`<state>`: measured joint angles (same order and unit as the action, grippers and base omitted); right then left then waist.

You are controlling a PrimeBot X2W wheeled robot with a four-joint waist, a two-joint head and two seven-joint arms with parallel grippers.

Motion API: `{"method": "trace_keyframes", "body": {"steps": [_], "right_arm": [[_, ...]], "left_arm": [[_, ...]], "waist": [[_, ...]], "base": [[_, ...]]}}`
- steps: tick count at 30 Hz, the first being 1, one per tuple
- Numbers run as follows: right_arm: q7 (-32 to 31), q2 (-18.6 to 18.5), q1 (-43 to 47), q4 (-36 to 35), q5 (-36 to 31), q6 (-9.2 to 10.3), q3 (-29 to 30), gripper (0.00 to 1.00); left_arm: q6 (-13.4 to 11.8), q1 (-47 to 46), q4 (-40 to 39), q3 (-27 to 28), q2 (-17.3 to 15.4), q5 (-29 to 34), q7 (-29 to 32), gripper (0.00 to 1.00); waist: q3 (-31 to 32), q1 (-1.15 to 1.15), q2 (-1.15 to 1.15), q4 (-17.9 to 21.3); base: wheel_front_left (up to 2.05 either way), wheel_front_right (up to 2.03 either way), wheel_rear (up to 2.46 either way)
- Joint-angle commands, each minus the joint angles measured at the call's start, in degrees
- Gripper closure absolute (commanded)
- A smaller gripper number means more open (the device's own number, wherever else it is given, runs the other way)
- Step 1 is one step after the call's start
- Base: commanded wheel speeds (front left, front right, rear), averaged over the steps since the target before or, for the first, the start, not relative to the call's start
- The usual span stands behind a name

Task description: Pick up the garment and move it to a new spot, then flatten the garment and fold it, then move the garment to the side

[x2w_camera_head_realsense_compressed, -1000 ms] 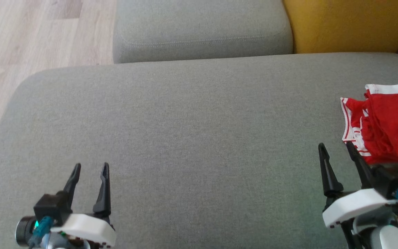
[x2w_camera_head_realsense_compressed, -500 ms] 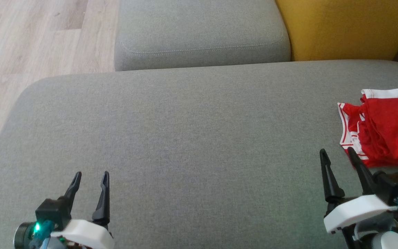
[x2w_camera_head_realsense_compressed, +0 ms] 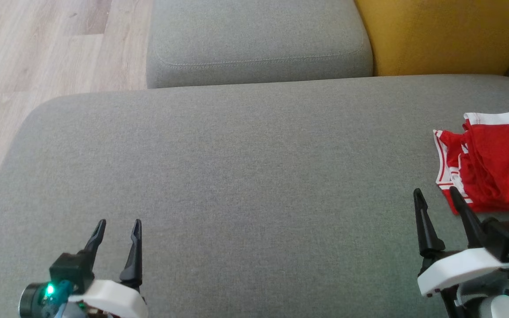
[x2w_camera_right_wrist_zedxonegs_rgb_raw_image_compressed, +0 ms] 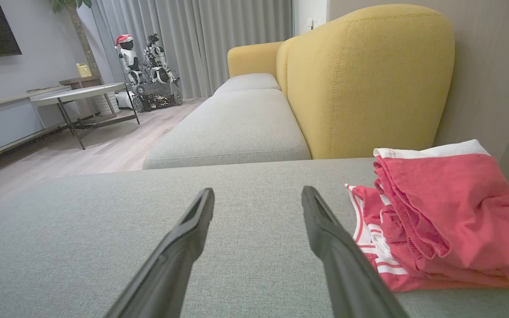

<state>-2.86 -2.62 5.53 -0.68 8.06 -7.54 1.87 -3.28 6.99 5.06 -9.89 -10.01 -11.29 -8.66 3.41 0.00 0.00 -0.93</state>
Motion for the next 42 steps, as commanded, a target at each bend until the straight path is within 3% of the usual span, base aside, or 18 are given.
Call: {"method": "trace_keyframes", "body": {"steps": [1, 20, 21, 24, 42], "right_arm": [[0.00, -0.26, -1.22, -2.48, -0.18, 0.05, -1.26, 0.00], [-0.68, -0.26, -1.31, -2.97, -0.59, 0.05, -1.37, 0.00], [-0.65, 0.01, 0.00, -0.57, -0.15, 0.00, 0.01, 1.00], [-0.66, 0.04, 0.30, 2.39, -0.01, 0.00, -0.05, 1.00], [-1.02, -0.05, -1.33, 4.06, 11.53, 0.01, 0.53, 1.00]], "left_arm": [[-0.52, -2.61, -2.19, 1.91, -0.91, 0.37, -0.06, 0.00], [-1.68, -3.26, -2.00, 1.16, -1.15, 0.22, -0.34, 0.00], [-1.24, -0.08, 0.00, -0.62, -0.30, 0.09, -0.01, 1.00], [-1.19, 0.62, 2.80, -0.73, 0.38, -0.04, 0.02, 1.00], [0.43, -1.29, 3.70, 1.60, 1.29, -11.06, 2.09, 1.00]], "waist": [[-0.04, 0.00, 0.00, -0.04], [-0.46, 0.00, 0.00, -0.25], [-0.47, 0.00, 0.00, -0.25], [-0.50, 0.00, 0.00, -0.25], [-0.92, 0.00, 0.00, -0.09]], "base": [[0.00, 0.00, 0.00], [0.00, 0.00, 0.00], [0.00, 0.00, 0.00], [0.00, 0.00, 0.00], [0.00, 0.00, 0.00]]}}
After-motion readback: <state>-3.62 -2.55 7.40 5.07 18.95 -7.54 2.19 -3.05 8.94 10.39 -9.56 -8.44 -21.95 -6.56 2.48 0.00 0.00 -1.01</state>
